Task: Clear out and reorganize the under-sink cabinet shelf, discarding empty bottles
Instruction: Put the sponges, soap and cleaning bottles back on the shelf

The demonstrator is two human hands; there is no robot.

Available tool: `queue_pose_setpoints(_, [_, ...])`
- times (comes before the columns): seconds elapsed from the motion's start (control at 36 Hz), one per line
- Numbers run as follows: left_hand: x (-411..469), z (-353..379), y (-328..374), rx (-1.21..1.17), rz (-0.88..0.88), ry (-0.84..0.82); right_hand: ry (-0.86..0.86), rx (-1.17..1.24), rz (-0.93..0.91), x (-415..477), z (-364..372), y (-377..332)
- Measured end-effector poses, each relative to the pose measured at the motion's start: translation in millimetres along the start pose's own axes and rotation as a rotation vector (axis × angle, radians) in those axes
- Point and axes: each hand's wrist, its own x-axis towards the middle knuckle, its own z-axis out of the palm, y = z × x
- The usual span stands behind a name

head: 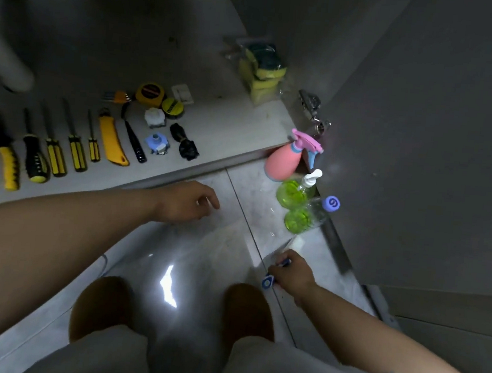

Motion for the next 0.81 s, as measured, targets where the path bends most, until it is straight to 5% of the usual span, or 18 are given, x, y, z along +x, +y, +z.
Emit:
queue_pose_setpoints(0.25, [-19.2, -11.5, -2.5, -0.244, -0.157, -0.013, -0.416, 0.214, -0.196, -45.7, 2.2, -81.6])
queue_pose_setpoints(0.42, [-28.5, -30.4, -3.8, -0.94, -0.132, 0.093, -0.601, 0.17, -0.352, -58.0, -14.8, -159.5])
queue_pose_setpoints(0.61, [-25.0, -53.1, -0.2, -1.174, -0.001, 0.389, -0.443, 0.048, -0.494, -48.7, -20.8, -211.1])
queue_pose_setpoints(0.81, [-5.0, -74.6, 0.4, -1.054, 0.065, 0.692, -0.063, -0.258, -0.57, -15.8, -1.3, -255.5])
